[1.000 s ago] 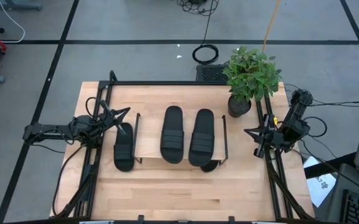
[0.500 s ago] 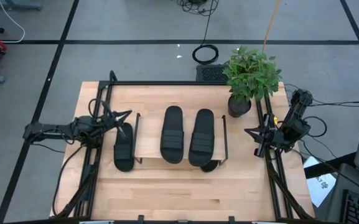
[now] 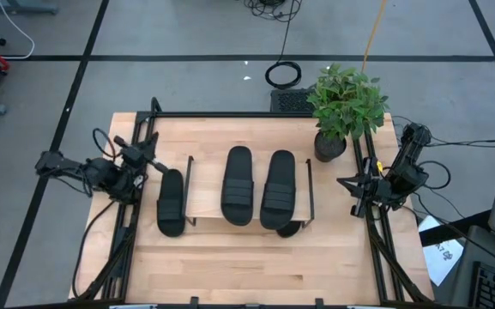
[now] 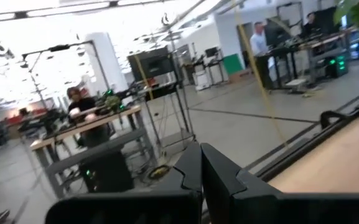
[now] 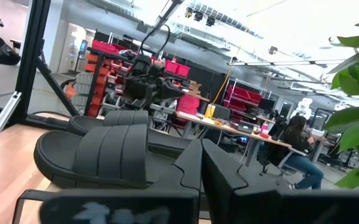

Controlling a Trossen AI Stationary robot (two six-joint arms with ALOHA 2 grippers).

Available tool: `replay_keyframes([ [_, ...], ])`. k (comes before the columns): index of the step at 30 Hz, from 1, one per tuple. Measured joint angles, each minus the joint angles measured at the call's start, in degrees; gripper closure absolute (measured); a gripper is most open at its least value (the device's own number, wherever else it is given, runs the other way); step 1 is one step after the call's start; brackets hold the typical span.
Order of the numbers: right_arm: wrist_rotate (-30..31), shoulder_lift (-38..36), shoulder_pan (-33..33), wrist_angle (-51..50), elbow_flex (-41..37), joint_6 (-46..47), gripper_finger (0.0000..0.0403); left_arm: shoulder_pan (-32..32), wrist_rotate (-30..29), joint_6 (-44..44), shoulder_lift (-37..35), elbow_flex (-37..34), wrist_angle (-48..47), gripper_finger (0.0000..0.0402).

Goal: Pick and place slides into the shelf
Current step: Put the black slide under the shelf

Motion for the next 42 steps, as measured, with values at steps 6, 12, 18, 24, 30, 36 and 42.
replay_keyframes([
  [6,0.0,0.0,0.0,-1.1,0.0,2.0,0.0403,-2.2,-4.2,-0.1,4.9,0.1,5.8,0.0396],
  [12,0.0,0.0,0.0,-1.0,0.0,2.0,0.0403,-8.5,-17.6,-14.3,13.5,1.2,3.7,0.0396],
  [18,0.0,0.0,0.0,-1.0,0.0,2.0,0.0403,-14.9,-17.7,-23.9,22.4,5.5,4.4,0.0396],
  [24,0.0,0.0,0.0,-1.0,0.0,2.0,0.0403,-20.7,-17.7,-24.0,32.0,9.5,3.6,0.0396],
  [30,0.0,0.0,0.0,-1.0,0.0,2.0,0.0403,-22.9,-17.8,-16.8,41.9,17.9,3.6,0.0401],
  [36,0.0,0.0,0.0,-1.0,0.0,2.7,0.0403,-22.9,-17.8,-6.9,47.2,27.8,1.6,0.0401],
  [42,0.0,0.0,0.0,-1.0,0.0,3.0,0.0403,-25.9,-17.8,-3.8,47.6,34.0,-7.9,0.0401],
])
